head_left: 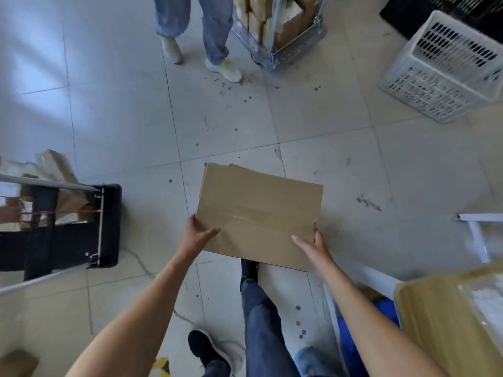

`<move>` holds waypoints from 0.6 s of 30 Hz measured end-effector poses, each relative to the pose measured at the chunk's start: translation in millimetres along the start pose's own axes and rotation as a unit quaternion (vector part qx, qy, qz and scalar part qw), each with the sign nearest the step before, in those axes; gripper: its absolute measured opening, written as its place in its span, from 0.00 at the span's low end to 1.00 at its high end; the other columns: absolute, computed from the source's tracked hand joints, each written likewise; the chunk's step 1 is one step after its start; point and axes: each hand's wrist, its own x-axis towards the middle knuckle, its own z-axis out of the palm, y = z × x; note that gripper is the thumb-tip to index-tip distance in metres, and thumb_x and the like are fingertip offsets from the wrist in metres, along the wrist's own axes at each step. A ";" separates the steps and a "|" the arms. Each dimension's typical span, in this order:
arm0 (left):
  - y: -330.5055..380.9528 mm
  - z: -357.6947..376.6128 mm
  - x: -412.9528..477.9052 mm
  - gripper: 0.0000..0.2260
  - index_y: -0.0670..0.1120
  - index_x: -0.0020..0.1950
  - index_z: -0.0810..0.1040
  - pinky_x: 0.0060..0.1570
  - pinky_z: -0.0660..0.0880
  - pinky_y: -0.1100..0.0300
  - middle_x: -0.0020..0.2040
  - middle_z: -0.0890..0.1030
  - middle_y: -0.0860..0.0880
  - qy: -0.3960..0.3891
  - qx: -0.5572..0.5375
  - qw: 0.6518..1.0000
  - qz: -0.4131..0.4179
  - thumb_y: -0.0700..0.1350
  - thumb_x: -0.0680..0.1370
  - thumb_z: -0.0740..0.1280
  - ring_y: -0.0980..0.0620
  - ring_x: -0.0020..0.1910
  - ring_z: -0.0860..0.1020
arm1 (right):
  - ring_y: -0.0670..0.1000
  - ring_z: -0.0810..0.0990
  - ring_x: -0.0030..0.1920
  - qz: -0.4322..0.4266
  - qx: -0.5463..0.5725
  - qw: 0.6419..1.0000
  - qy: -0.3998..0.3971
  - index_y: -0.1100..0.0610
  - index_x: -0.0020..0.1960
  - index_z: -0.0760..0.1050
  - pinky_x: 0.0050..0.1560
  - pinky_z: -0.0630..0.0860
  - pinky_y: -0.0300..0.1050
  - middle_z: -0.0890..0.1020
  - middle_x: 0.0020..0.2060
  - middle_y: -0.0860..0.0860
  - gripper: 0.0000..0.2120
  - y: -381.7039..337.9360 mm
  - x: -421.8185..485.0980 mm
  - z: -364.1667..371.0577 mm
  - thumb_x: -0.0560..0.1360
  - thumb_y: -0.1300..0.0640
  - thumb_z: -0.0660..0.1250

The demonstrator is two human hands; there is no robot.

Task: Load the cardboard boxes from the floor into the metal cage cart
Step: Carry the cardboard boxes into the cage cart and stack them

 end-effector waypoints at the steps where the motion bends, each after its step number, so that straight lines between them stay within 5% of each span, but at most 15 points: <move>1: -2.2 -1.8 -3.2 0.31 0.42 0.68 0.67 0.42 0.73 0.67 0.60 0.78 0.46 0.014 -0.003 1.000 -0.006 0.43 0.70 0.79 0.48 0.54 0.78 | 0.51 0.66 0.74 -0.013 0.001 1.000 0.011 0.53 0.81 0.52 0.73 0.63 0.51 0.64 0.77 0.52 0.45 -2.9 -2.0 4.0 0.74 0.48 0.75; 4: -15.5 -13.5 -23.8 0.28 0.41 0.64 0.69 0.49 0.77 0.56 0.58 0.79 0.44 0.043 -0.063 0.997 -0.010 0.42 0.69 0.79 0.45 0.54 0.79 | 0.47 0.69 0.68 -0.065 -0.010 0.997 0.040 0.51 0.80 0.56 0.66 0.66 0.45 0.68 0.74 0.50 0.41 -16.5 -22.9 11.2 0.74 0.51 0.75; 6: -29.1 -38.2 -54.8 0.27 0.46 0.62 0.70 0.47 0.78 0.59 0.55 0.81 0.49 0.072 -0.121 0.990 -0.005 0.42 0.69 0.80 0.49 0.53 0.81 | 0.48 0.71 0.69 -0.107 -0.041 0.993 0.023 0.47 0.77 0.61 0.67 0.67 0.47 0.71 0.72 0.48 0.37 -27.4 -46.7 21.9 0.73 0.49 0.75; 8: -48.3 -68.0 -91.9 0.25 0.51 0.60 0.71 0.45 0.77 0.65 0.54 0.81 0.53 0.106 -0.179 0.978 0.006 0.43 0.69 0.80 0.56 0.52 0.81 | 0.49 0.69 0.72 -0.146 -0.085 0.986 -0.011 0.46 0.77 0.62 0.71 0.67 0.51 0.70 0.73 0.48 0.36 -39.8 -73.3 41.5 0.73 0.47 0.75; 12: -107.5 -134.8 -185.5 0.28 0.51 0.68 0.68 0.56 0.77 0.54 0.60 0.78 0.52 0.185 -0.255 0.949 -0.006 0.48 0.73 0.77 0.53 0.58 0.78 | 0.48 0.65 0.74 -0.202 -0.152 0.964 -0.087 0.50 0.81 0.55 0.70 0.63 0.45 0.65 0.76 0.48 0.41 -55.8 -143.0 110.6 0.75 0.49 0.73; 18: -233.0 -219.0 -371.4 0.27 0.53 0.69 0.70 0.47 0.76 0.61 0.58 0.77 0.58 0.384 -0.279 0.879 -0.043 0.54 0.73 0.75 0.56 0.55 0.78 | 0.50 0.75 0.67 -0.273 -0.271 0.886 -0.261 0.47 0.78 0.58 0.64 0.75 0.50 0.75 0.67 0.45 0.37 -22.4 -288.9 233.7 0.75 0.49 0.72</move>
